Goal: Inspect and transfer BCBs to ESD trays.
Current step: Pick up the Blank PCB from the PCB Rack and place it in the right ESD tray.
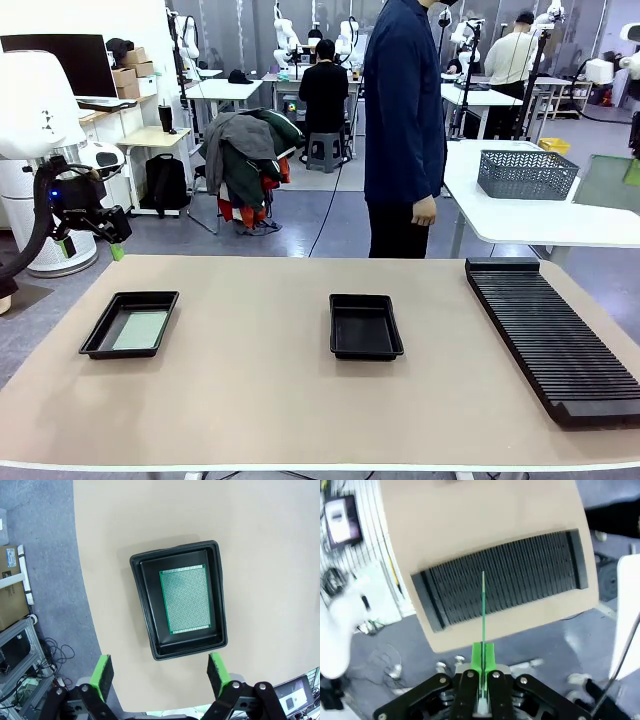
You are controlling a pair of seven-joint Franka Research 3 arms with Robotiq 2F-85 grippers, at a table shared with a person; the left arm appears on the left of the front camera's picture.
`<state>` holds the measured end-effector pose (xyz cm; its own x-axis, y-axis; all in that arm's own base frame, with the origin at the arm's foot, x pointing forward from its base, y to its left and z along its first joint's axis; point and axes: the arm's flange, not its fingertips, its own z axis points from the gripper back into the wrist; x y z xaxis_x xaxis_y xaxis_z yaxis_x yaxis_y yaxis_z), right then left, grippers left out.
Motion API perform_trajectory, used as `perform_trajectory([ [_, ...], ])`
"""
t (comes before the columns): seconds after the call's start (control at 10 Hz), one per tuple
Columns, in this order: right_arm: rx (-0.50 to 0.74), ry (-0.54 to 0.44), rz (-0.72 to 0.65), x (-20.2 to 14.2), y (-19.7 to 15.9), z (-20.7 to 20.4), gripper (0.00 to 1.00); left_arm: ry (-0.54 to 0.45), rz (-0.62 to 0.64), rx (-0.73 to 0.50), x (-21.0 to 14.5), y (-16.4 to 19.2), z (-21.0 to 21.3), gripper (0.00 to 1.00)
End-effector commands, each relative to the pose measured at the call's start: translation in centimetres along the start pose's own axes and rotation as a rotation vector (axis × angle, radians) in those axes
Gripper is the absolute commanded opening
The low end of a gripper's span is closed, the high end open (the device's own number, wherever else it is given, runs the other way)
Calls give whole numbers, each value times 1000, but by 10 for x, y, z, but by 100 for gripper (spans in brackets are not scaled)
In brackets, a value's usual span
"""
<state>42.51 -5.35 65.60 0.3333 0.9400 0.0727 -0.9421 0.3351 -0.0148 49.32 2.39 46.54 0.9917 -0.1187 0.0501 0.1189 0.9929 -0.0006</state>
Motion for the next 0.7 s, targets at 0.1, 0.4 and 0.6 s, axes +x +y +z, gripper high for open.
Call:
perform_trajectory([
  [0.1,98,-133,-378,34,13,-16,2,-9,-6,-8,-1,1,-3,100],
  [0.4,244,-231,-653,66,34,-58,2,-9,-6,-8,-1,1,-3,100],
  [0.6,350,-320,-781,85,47,-87,2,-9,-6,-8,-1,1,-3,100],
])
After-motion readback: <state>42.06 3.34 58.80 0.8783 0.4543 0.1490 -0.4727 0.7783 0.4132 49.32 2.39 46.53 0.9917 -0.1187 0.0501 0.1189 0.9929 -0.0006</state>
